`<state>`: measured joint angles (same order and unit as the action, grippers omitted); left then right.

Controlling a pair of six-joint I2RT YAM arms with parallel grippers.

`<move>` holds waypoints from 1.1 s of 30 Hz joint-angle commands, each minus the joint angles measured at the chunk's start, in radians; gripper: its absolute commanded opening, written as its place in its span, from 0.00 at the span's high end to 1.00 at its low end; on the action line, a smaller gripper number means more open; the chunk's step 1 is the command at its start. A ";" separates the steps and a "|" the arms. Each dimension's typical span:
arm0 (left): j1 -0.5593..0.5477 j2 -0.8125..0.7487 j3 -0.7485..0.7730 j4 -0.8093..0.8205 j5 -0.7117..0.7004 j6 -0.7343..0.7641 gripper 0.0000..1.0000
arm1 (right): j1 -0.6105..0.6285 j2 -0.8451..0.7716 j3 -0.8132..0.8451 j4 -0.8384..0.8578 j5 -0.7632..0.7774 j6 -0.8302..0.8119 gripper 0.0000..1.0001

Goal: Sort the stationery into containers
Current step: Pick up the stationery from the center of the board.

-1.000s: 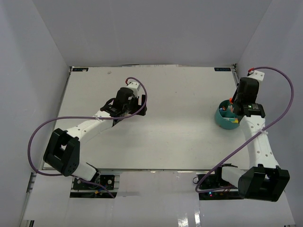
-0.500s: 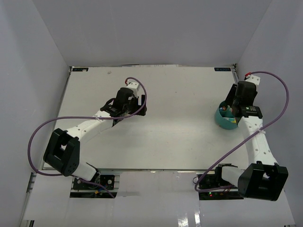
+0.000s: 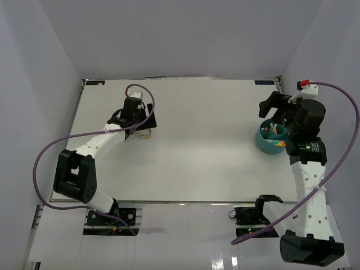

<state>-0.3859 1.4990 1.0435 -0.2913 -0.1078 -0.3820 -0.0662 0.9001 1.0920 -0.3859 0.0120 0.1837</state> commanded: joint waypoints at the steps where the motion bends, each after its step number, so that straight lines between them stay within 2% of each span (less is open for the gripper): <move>1: 0.083 0.012 0.032 -0.077 -0.027 -0.041 0.05 | -0.006 -0.032 -0.021 0.050 -0.222 0.031 0.02; 5: 0.146 0.066 0.064 -0.089 -0.030 -0.006 0.11 | -0.004 -0.062 -0.095 0.074 -0.290 0.045 0.02; 14: 0.186 0.246 0.187 -0.101 -0.023 0.202 0.20 | 0.055 -0.092 -0.155 0.093 -0.291 0.031 0.03; 19: 0.216 0.312 0.245 -0.109 -0.010 0.235 0.30 | 0.065 -0.095 -0.175 0.101 -0.299 0.023 0.03; 33: 0.225 0.434 0.300 -0.135 0.049 0.261 0.48 | 0.106 -0.089 -0.187 0.105 -0.311 0.008 0.03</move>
<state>-0.1619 1.9285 1.3029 -0.4179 -0.0837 -0.1337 0.0349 0.8162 0.9176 -0.3286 -0.2775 0.2024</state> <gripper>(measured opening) 0.533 0.970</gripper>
